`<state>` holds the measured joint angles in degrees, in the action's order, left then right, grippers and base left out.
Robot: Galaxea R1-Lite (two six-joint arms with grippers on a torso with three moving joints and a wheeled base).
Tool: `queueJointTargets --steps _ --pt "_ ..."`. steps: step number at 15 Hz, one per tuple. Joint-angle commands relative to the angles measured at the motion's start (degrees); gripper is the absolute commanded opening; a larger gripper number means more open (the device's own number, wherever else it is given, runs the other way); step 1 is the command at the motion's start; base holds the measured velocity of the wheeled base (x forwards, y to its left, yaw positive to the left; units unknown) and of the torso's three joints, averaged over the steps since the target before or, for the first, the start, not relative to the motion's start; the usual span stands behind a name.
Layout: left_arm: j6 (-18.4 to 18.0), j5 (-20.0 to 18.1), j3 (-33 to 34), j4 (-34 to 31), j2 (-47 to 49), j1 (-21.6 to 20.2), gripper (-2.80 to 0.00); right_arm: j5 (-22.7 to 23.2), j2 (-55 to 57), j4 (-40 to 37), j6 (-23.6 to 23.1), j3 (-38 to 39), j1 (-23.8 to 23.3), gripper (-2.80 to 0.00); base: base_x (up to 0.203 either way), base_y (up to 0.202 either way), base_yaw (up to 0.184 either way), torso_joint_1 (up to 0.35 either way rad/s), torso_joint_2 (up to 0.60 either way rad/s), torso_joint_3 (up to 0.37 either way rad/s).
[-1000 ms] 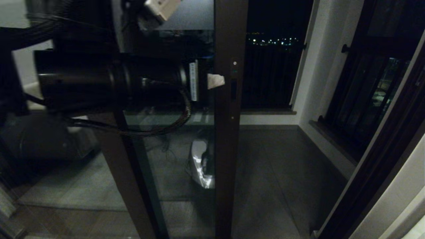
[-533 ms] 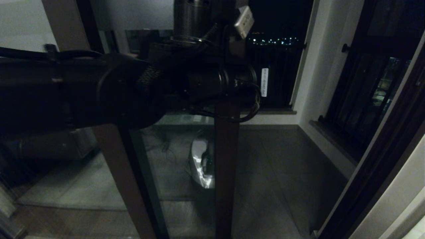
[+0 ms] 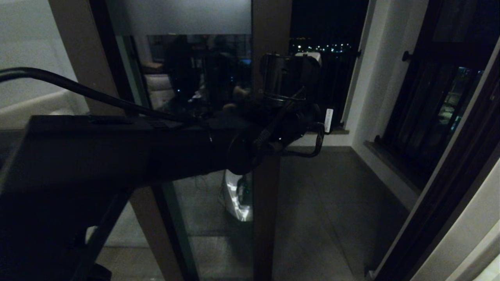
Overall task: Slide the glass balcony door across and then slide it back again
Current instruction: Open the slid door
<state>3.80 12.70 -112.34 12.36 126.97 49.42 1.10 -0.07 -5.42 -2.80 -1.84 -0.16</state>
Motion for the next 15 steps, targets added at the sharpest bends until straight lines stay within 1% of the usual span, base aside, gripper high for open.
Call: queueJointTargets --steps 1,4,5,7,8,12,15 --pt "-0.81 2.56 -0.24 2.84 4.17 -0.45 -2.8 0.05 0.07 -0.02 -0.01 0.0 -0.02 -2.8 0.0 0.0 0.0 0.0 0.0 0.0" --pt "-0.73 2.82 -0.33 3.33 4.43 -2.33 -2.8 0.05 0.07 -0.02 -0.01 0.0 0.07 -2.8 0.0 0.0 0.0 0.0 0.0 0.0" --pt "-0.73 3.04 -0.33 4.9 5.04 -2.76 -2.8 0.05 0.07 -0.02 -0.01 0.0 0.07 -2.8 0.0 0.0 0.0 0.0 0.0 0.0" --pt "-1.27 5.93 -0.33 9.57 6.83 -3.4 -2.8 0.05 0.07 -0.02 -0.01 0.0 -0.01 -2.8 0.0 0.0 0.0 0.0 0.0 0.0" --pt "-1.83 6.68 -0.33 10.79 7.31 -4.04 -2.8 0.05 0.07 -0.02 -0.01 0.0 -0.02 -2.8 0.0 0.0 0.0 0.0 0.0 0.0" --pt "-1.96 7.07 -0.33 11.02 6.92 -5.24 -2.8 0.05 0.07 -0.02 -0.01 0.0 -0.01 -2.8 0.0 0.0 0.0 0.0 0.0 0.0" --pt "-1.97 8.3 -0.31 11.02 7.26 -5.39 -2.8 0.05 0.07 -0.02 -0.01 0.0 -0.02 -2.8 0.0 0.0 0.0 0.0 0.0 0.0"
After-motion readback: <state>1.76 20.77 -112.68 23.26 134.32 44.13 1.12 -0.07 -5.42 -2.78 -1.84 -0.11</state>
